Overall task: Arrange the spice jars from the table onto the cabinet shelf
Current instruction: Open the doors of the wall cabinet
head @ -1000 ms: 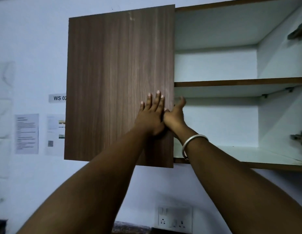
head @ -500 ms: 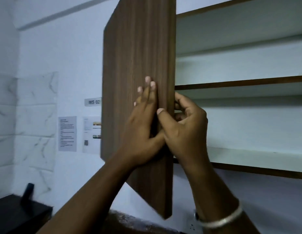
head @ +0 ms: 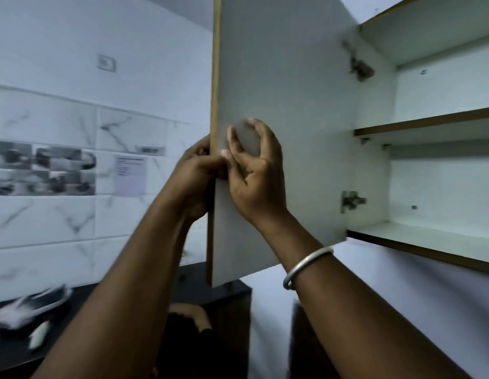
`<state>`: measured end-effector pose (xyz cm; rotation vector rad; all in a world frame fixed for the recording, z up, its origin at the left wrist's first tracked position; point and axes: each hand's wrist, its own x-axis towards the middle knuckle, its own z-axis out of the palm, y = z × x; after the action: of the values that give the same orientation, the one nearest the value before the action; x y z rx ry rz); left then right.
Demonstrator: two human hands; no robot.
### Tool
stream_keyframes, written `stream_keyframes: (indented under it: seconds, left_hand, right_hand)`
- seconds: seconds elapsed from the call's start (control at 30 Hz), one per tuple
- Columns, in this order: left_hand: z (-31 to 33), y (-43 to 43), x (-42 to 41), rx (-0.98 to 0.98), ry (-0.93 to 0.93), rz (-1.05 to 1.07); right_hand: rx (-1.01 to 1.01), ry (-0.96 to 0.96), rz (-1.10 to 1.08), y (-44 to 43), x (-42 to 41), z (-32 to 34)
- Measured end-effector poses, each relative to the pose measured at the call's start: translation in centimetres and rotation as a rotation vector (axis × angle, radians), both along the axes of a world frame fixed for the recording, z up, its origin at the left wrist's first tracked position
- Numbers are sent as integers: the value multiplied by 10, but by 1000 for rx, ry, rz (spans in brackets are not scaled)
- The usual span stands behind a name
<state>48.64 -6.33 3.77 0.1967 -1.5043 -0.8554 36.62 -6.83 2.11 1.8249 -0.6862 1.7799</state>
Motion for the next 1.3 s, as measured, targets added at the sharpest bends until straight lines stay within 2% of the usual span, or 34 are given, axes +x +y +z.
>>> stream_keyframes:
  seconds: [0.17, 0.43, 0.6, 0.7, 0.77, 0.83, 0.87, 0.9, 0.97, 1.07, 1.13, 1.3]
  left_hand:
    - [2, -39, 30, 151, 39, -77]
    - [1, -68, 47, 200, 53, -69]
    - [0, -75, 50, 204, 54, 12]
    - [-2, -62, 39, 189, 106, 183]
    - [-12, -50, 24, 42, 111, 415]
    - [-27, -42, 10, -299, 53, 819]
    - [-35, -38, 0, -489, -3, 960]
    - [-41, -35, -11, -634, -48, 1003]
    - [-61, -23, -37, -707, -82, 931]
    - [-97, -4, -81, -504, -136, 542]
    - [-136, 8, -113, -386, -193, 362]
    - [-243, 45, -186, -239, -274, 35]
  right_hand:
    - [-60, 21, -73, -55, 38, -15]
    - [-77, 5, -163, -87, 57, -19]
    - [-72, 4, -182, -91, 59, -18]
    - [-45, 51, -173, -87, 56, -20]
    - [0, 97, -130, -81, 47, -22]
    - [58, 135, -9, -70, 34, -28]
    - [102, 139, 55, -62, 24, -34]
    - [151, 133, 97, -54, 14, -39]
    - [243, 88, 179, -33, -14, -56]
    - [300, -26, 259, 7, -62, -92]
    - [342, -113, 222, 35, -98, -124]
    - [518, -291, 14, 110, -176, -226]
